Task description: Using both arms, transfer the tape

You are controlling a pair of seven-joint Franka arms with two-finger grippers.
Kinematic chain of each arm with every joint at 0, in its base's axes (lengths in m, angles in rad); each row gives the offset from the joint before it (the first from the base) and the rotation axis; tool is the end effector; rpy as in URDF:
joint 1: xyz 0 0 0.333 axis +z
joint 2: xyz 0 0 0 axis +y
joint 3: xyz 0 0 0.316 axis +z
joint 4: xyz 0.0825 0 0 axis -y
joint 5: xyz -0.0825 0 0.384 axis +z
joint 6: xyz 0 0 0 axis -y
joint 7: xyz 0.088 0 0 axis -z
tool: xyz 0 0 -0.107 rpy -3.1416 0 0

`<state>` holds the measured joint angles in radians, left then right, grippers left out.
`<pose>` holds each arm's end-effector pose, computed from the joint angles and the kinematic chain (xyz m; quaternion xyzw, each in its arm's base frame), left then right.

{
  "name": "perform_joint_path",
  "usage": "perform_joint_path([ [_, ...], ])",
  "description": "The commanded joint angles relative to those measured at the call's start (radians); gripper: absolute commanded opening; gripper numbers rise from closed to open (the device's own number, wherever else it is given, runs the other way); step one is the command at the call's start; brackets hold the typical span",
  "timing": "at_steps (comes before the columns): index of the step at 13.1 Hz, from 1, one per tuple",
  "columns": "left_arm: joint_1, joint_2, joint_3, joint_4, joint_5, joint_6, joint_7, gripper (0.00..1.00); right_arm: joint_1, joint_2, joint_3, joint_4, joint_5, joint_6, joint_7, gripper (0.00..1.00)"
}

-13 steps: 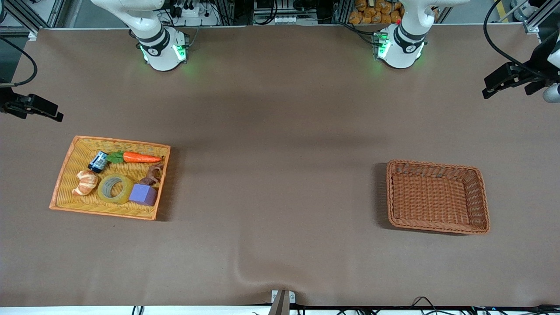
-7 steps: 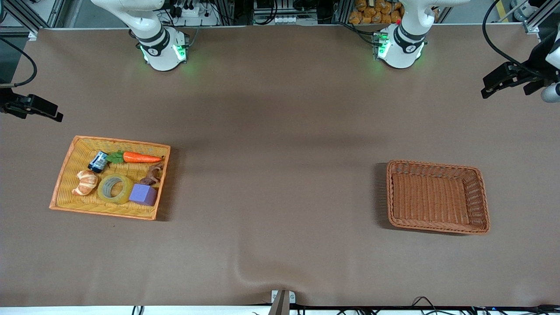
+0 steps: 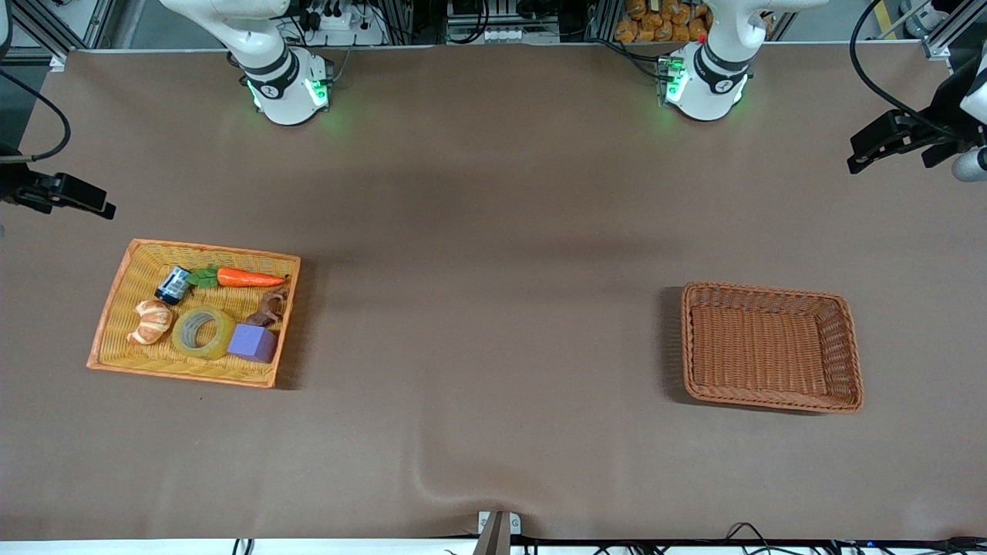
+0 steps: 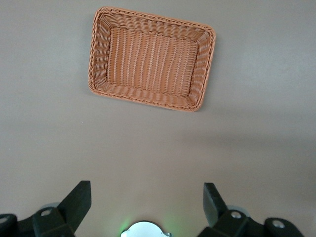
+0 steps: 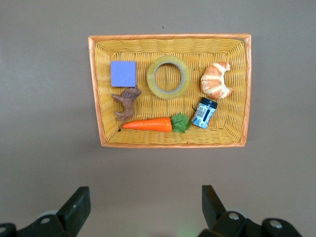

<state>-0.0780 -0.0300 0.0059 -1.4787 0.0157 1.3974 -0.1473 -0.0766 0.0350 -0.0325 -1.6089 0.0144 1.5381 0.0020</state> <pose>0.5252 -0.0360 0.6686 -0.9989 -0.0387 0.0247 0.0104 0.5556 -0.0590 0.5845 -0.9970 0.0556 0.0524 0.0094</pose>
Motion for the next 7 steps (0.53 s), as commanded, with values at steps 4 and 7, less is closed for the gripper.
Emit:
perform_joint_path([
  [4, 0.014, 0.002, -0.003, 0.015, -0.013, -0.018, 0.000, 1.00, -0.035, 0.204, 0.013, 0.046, -0.039, 0.106, -0.140, 1.00],
  [7, 0.003, 0.007, -0.003, 0.017, -0.013, -0.018, 0.000, 1.00, -0.057, 0.372, 0.013, 0.096, -0.065, 0.178, -0.177, 1.00],
])
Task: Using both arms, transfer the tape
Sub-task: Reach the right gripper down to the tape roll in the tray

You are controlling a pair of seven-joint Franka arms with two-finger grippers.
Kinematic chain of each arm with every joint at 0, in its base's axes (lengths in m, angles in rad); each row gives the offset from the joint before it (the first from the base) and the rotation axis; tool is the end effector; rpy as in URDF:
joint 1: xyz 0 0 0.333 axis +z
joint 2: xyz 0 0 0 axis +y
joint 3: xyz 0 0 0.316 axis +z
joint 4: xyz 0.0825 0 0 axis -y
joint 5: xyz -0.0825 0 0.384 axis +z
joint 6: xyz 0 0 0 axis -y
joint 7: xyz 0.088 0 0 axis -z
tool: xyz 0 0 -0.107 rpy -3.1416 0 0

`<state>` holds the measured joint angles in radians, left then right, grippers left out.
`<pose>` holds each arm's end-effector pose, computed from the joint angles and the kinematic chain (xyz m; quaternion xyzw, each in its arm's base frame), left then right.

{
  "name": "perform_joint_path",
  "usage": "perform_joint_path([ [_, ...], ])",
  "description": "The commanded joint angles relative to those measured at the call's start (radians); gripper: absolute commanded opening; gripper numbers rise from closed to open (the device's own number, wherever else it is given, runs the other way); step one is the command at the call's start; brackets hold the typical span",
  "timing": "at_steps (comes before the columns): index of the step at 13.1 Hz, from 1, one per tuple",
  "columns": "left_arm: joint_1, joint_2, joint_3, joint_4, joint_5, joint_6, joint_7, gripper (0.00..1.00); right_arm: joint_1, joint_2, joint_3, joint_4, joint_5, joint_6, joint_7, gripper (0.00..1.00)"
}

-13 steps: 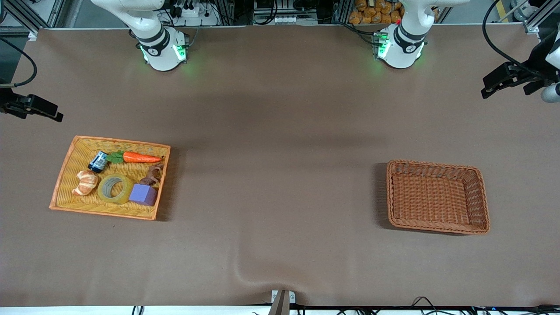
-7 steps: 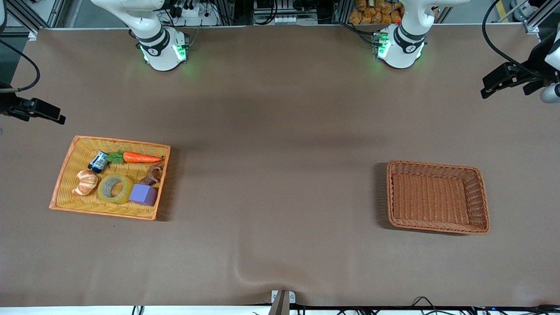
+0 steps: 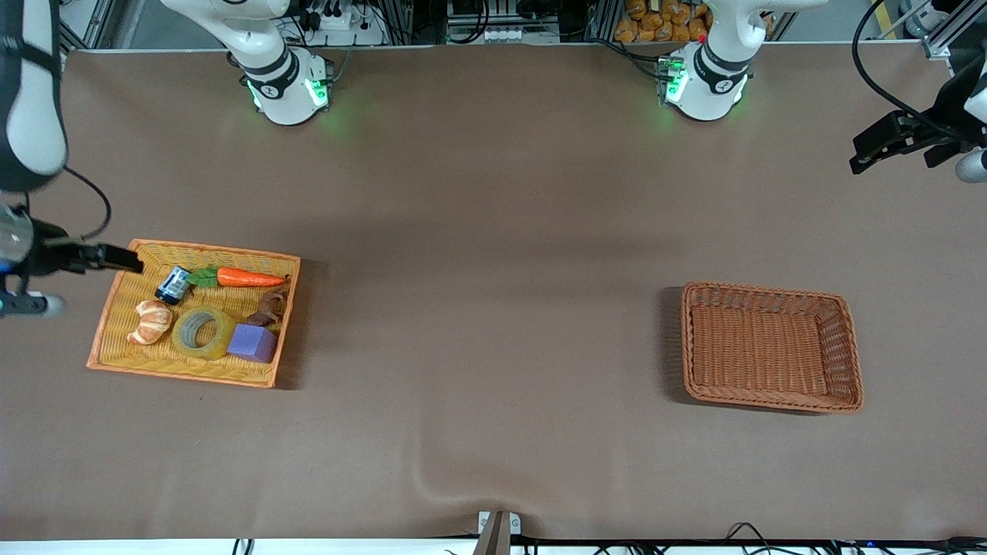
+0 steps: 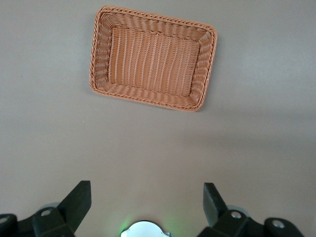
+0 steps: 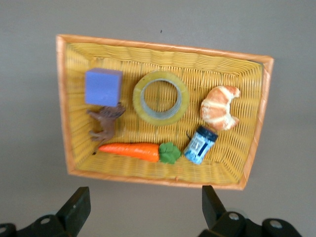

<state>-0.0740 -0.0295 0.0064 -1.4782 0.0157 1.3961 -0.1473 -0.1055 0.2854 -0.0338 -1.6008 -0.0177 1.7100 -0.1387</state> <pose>0.5254 -0.0336 0.6685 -0.9988 -0.0410 0.0253 0.0104 0.6206 -0.0867 0.4517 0.9960 0.0020 -0.0889 0.0011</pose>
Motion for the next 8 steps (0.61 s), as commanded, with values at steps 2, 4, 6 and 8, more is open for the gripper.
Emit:
perform_joint_path([
  [2, -0.001, 0.006, -0.003, 0.016, -0.013, -0.017, 0.000, 1.00, -0.045, 0.242, 0.014, 0.133, -0.037, 0.067, -0.059, 1.00],
  [4, 0.008, -0.001, -0.005, 0.019, -0.017, -0.017, 0.000, 1.00, -0.057, 0.343, 0.014, 0.145, -0.044, 0.137, -0.102, 1.00],
  [6, 0.002, -0.001, -0.003, 0.019, -0.016, -0.017, -0.008, 1.00, -0.071, 0.388, 0.014, 0.142, -0.042, 0.143, -0.128, 1.00],
  [8, 0.008, -0.003, -0.003, 0.021, -0.016, -0.017, -0.002, 1.00, -0.072, 0.420, 0.014, 0.130, -0.039, 0.199, -0.133, 1.00],
])
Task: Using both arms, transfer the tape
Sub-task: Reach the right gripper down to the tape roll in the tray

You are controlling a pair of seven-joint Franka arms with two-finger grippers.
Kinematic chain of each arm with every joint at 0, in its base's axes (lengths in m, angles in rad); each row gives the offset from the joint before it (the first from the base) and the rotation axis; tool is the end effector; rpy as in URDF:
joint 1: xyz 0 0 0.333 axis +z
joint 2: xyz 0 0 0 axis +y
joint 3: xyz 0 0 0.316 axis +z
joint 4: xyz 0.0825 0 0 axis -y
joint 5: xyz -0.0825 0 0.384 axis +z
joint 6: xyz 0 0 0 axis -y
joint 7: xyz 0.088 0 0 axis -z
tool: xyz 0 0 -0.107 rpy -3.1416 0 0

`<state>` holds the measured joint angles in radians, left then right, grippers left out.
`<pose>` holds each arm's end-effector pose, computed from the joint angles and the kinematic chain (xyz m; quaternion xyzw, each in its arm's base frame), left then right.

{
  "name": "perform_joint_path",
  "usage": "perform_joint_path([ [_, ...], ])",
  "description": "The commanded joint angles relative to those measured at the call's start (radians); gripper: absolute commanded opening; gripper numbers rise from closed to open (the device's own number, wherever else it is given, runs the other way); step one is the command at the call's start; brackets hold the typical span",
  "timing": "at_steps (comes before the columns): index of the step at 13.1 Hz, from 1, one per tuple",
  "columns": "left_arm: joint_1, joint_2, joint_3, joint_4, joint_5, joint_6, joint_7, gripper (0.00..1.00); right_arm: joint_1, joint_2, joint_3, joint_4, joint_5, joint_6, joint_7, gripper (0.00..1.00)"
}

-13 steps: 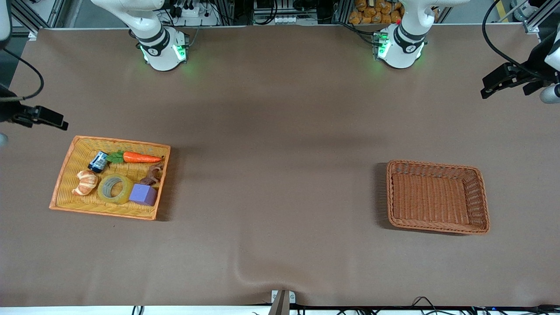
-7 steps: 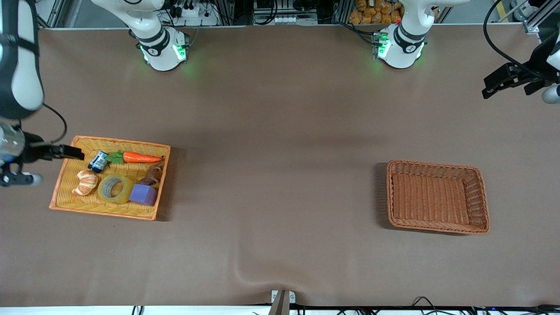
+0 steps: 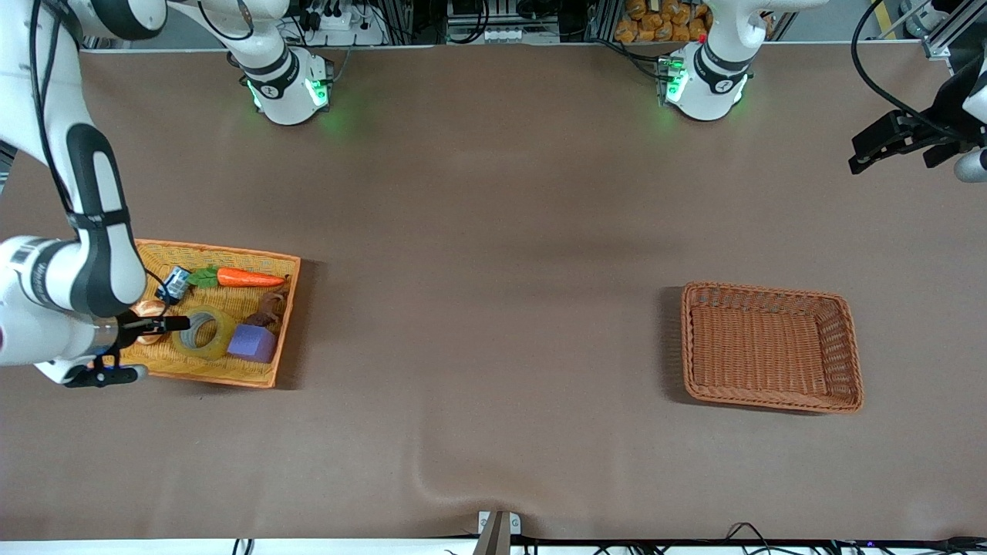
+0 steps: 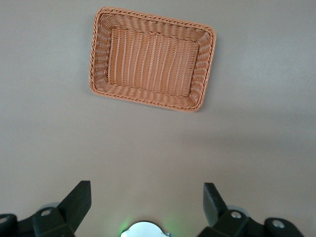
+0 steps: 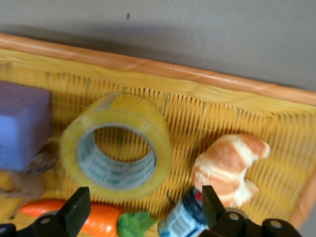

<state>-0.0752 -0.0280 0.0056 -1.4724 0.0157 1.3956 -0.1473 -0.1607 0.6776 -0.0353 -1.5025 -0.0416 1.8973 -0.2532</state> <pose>0.5257 -0.0347 0.6703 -0.9989 -0.0400 0.0234 0.0103 0.6663 -0.1319 0.2484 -0.9888 -0.0400 0.1439 0.0020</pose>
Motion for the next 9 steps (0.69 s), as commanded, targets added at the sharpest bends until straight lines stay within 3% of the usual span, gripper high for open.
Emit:
perform_joint_path([
  [1, 0.009, -0.004, -0.003, 0.014, -0.016, -0.017, 0.002, 1.00, -0.020, 0.043, 0.015, 0.031, -0.015, 0.023, -0.038, 1.00],
  [4, 0.012, -0.004, 0.002, 0.014, -0.016, -0.017, 0.002, 1.00, -0.019, 0.078, 0.015, 0.031, -0.015, 0.046, -0.052, 1.00],
  [5, 0.009, -0.001, 0.002, 0.014, -0.014, -0.017, -0.005, 1.00, -0.022, 0.088, 0.017, 0.031, -0.015, 0.058, -0.054, 0.94],
  [6, 0.002, 0.002, 0.001, 0.015, -0.013, -0.017, -0.009, 1.00, -0.028, 0.088, 0.017, 0.031, -0.014, 0.057, -0.075, 0.22],
  [7, 0.005, 0.003, 0.001, 0.015, -0.014, -0.015, -0.011, 1.00, -0.029, 0.089, 0.017, 0.031, -0.012, 0.057, -0.104, 0.00],
  [9, 0.014, 0.003, 0.004, 0.014, -0.016, -0.015, 0.001, 1.00, -0.031, 0.088, 0.017, 0.031, -0.012, 0.057, -0.109, 0.00],
])
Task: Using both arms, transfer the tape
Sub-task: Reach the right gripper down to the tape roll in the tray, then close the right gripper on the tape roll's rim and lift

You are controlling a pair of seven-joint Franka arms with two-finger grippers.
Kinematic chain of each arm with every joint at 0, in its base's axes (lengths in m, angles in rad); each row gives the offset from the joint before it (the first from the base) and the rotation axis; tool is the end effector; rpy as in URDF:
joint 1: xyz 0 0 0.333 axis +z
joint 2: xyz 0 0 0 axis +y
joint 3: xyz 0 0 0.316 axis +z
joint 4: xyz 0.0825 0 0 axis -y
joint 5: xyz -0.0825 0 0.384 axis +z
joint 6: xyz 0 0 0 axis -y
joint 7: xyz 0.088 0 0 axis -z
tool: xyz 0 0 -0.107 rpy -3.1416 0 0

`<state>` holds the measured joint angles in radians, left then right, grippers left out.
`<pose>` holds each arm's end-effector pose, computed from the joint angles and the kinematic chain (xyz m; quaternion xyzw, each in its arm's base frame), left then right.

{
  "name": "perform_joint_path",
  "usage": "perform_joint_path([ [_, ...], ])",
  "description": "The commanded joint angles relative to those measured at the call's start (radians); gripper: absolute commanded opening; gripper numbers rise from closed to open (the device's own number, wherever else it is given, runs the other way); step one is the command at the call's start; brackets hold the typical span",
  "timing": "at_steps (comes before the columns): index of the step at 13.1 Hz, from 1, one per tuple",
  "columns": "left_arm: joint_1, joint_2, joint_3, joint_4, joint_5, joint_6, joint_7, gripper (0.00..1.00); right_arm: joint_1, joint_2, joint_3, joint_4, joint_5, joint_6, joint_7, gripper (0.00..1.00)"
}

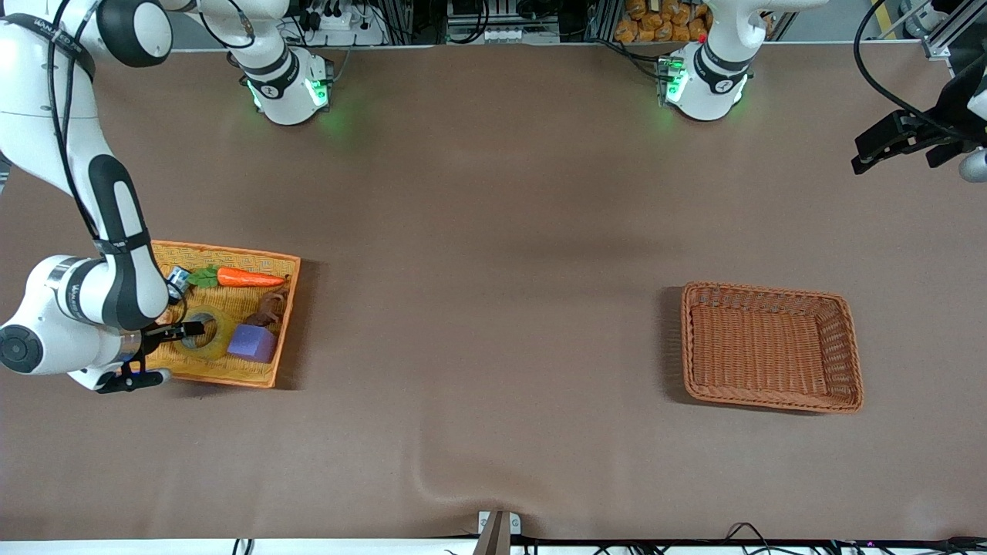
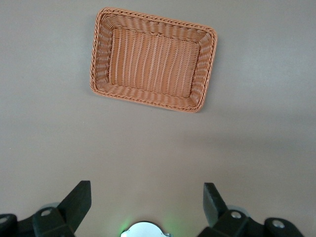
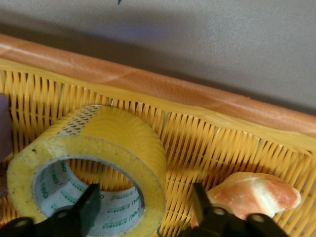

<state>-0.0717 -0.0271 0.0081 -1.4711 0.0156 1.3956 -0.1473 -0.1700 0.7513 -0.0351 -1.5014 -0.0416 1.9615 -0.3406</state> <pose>0.5262 -0.0316 0.6704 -0.9988 -0.0430 0.0233 0.0101 0.6657 -0.1379 0.2022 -0.9857 -0.0805 0.1477 0.0098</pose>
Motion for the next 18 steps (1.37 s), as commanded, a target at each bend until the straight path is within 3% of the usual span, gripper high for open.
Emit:
perform_joint_path([
  [1, 0.009, 0.004, 0.003, 0.011, -0.016, -0.017, -0.008, 1.00, -0.022, 0.016, 0.017, 0.030, -0.012, -0.007, -0.021, 0.00],
  [7, 0.009, 0.004, 0.003, 0.014, -0.014, -0.015, -0.008, 1.00, -0.057, -0.052, 0.015, 0.068, 0.000, -0.018, -0.125, 0.00],
  [10, 0.009, 0.004, 0.003, 0.014, -0.014, -0.015, -0.006, 1.00, -0.049, -0.118, 0.023, 0.102, 0.002, -0.094, -0.153, 0.00],
  [14, 0.010, 0.006, 0.003, 0.012, -0.014, -0.015, 0.000, 1.00, 0.075, -0.162, 0.026, 0.153, 0.005, -0.208, -0.130, 0.00],
  [18, 0.003, 0.024, 0.001, 0.014, -0.017, -0.012, -0.008, 1.00, 0.252, -0.164, 0.035, 0.155, 0.132, -0.234, 0.111, 0.00],
])
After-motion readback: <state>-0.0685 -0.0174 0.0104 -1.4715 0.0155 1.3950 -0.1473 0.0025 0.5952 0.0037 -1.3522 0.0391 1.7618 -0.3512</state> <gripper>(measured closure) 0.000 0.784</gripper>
